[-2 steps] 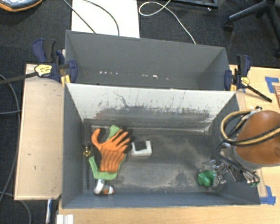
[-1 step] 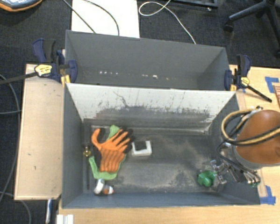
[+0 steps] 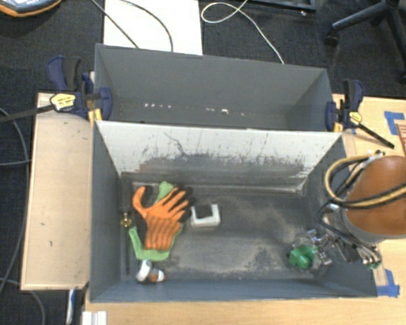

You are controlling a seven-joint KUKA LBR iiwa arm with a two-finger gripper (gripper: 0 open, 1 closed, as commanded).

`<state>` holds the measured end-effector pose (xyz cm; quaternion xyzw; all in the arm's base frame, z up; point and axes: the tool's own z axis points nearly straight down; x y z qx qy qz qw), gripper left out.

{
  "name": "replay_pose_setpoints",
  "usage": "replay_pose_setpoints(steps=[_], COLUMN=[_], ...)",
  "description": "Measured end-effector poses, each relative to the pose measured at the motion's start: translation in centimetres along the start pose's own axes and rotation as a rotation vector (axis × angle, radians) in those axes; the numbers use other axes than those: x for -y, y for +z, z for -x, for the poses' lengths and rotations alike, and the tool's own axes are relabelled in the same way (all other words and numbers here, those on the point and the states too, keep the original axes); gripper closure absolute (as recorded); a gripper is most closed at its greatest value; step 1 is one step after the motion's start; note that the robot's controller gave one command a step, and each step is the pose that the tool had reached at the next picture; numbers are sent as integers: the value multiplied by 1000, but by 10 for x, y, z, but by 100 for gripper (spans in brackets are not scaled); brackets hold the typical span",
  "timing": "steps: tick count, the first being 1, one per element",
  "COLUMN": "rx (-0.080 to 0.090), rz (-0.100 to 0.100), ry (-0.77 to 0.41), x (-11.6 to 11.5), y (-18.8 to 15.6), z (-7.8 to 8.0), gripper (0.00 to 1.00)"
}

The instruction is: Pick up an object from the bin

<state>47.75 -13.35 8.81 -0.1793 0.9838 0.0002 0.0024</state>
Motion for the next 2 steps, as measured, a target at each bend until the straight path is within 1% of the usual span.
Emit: replay_pose_setpoints(steps=[2], rx=[5], rz=[-3], ry=[1], x=[1], y=[-13], z=[1], gripper=[100])
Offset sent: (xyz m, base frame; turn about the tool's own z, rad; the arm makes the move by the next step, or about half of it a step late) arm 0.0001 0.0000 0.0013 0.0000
